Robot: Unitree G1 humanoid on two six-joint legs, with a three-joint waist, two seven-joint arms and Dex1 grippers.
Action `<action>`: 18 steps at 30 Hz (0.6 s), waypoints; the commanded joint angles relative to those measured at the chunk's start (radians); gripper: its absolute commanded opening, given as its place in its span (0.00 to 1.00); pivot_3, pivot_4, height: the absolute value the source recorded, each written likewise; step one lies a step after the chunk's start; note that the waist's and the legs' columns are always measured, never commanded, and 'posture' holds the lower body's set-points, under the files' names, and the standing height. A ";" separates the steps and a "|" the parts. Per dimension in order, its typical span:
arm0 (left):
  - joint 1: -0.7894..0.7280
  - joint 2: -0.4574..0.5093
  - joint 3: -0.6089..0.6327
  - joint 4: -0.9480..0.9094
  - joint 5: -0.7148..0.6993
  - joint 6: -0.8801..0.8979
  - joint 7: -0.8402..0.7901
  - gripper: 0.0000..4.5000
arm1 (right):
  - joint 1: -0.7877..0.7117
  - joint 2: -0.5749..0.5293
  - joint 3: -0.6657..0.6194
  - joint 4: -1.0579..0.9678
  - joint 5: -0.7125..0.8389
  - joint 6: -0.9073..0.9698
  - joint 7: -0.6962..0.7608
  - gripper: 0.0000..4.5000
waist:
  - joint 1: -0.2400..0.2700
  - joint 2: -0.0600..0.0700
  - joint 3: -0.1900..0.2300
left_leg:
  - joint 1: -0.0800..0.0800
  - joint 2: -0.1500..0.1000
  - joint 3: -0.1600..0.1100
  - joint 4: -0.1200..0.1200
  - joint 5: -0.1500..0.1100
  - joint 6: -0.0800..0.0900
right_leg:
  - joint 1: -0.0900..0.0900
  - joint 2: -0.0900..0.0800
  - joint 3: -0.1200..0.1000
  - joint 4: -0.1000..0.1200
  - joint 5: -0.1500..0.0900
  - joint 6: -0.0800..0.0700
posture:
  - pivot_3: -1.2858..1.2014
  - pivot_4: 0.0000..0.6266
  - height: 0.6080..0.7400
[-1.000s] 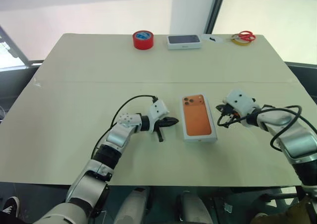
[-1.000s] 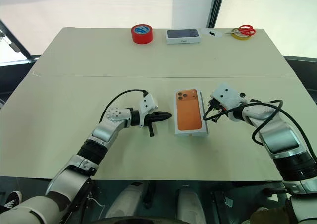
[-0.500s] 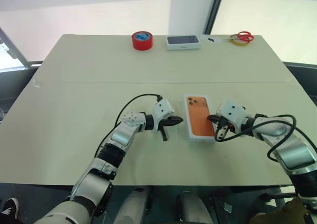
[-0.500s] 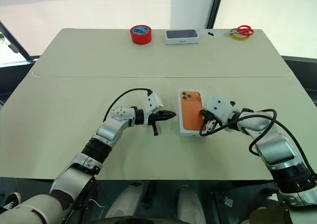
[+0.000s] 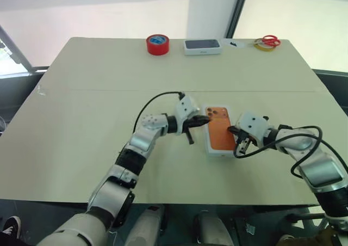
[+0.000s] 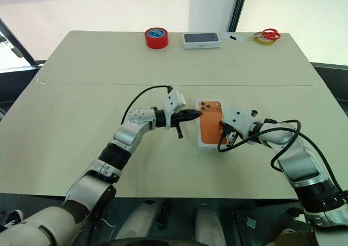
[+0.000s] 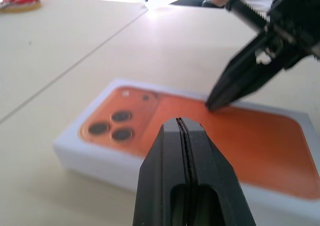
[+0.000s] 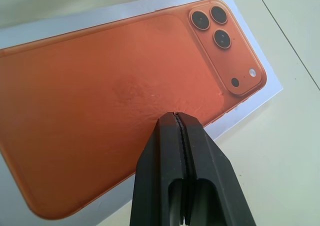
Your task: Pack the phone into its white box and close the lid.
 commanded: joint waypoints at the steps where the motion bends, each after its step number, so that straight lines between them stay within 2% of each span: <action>1: -0.028 -0.007 -0.032 0.076 0.056 -0.072 0.016 0.00 | 0.010 -0.003 0.003 -0.021 -0.003 -0.025 0.028 0.01 | -0.004 0.000 0.000 | 0.000 0.000 0.000 0.000 0.000 0.000 | 0.000 0.000 0.000 0.000 0.000 0.000 | 0.52 0.24 0.97; 4: -0.040 -0.003 -0.061 0.138 0.093 -0.056 0.000 0.00 | -0.012 -0.002 -0.041 0.004 0.024 -0.002 0.037 0.01 | -0.004 0.000 0.000 | 0.000 0.000 0.000 0.000 0.000 0.000 | 0.000 0.000 0.000 0.000 0.000 0.000 | 0.52 0.24 0.97; 7: -0.042 0.013 -0.094 0.188 0.134 -0.010 -0.012 0.00 | 0.002 -0.017 -0.031 0.021 -0.008 -0.015 0.037 0.01 | -0.001 0.000 0.000 | 0.000 0.000 0.000 0.000 0.000 0.000 | 0.001 0.000 0.000 0.000 0.000 0.000 | 0.52 0.24 0.97; 10: -0.039 0.014 -0.063 0.179 0.075 0.057 -0.063 0.00 | 0.029 -0.003 -0.024 -0.001 0.033 0.043 0.070 0.01 | 0.000 0.000 -0.001 | 0.003 0.000 0.000 0.001 -0.002 -0.001 | 0.004 0.000 0.000 -0.001 0.000 0.000 | 0.52 0.24 0.97; 11: -0.039 0.012 -0.047 0.170 0.050 0.082 -0.079 0.06 | 0.034 0.004 -0.029 -0.008 0.061 0.075 0.085 0.00 | -0.001 0.000 -0.002 | 0.004 0.000 0.000 0.000 -0.002 -0.001 | 0.005 0.000 0.000 -0.001 0.000 0.000 | 0.52 0.24 0.97; 13: -0.033 0.018 -0.017 0.137 0.022 0.073 -0.090 0.20 | 0.033 0.015 -0.039 -0.011 0.088 0.123 0.088 0.13 | -0.002 0.000 -0.002 | 0.004 0.000 -0.001 0.000 -0.002 -0.001 | 0.005 0.000 -0.001 -0.001 0.000 0.000 | 0.52 0.24 0.97; 14: -0.029 0.023 -0.005 0.119 0.009 0.073 -0.099 0.30 | 0.030 0.013 -0.040 -0.012 0.097 0.130 0.099 0.20 | -0.002 0.000 -0.002 | 0.004 0.000 -0.001 0.000 -0.002 -0.001 | 0.005 0.000 -0.001 -0.001 0.000 0.000 | 0.52 0.24 0.97; 15: -0.023 0.032 0.010 0.095 -0.003 0.064 -0.101 0.40 | 0.026 0.012 -0.044 -0.015 0.101 0.120 0.104 0.29 | -0.002 0.000 -0.002 | 0.004 0.000 -0.001 0.000 -0.002 -0.001 | 0.005 0.000 -0.001 -0.001 0.000 0.000 | 0.52 0.24 0.97; 17: -0.007 0.064 0.048 0.032 -0.030 0.055 -0.101 0.66 | -0.003 0.035 -0.082 -0.019 0.144 0.124 0.102 0.54 | -0.009 0.000 -0.002 | 0.004 0.000 -0.001 0.000 -0.002 -0.001 | 0.005 0.000 -0.001 -0.001 0.000 0.000 | 0.52 0.24 0.97; 18: 0.004 0.089 0.070 -0.011 -0.049 0.061 -0.109 0.76 | -0.023 0.051 -0.113 -0.023 0.184 0.144 0.102 0.62 | -0.013 0.000 -0.002 | 0.004 0.000 -0.001 0.000 -0.002 -0.001 | 0.005 0.000 -0.001 -0.001 0.000 0.000 | 0.52 0.24 0.97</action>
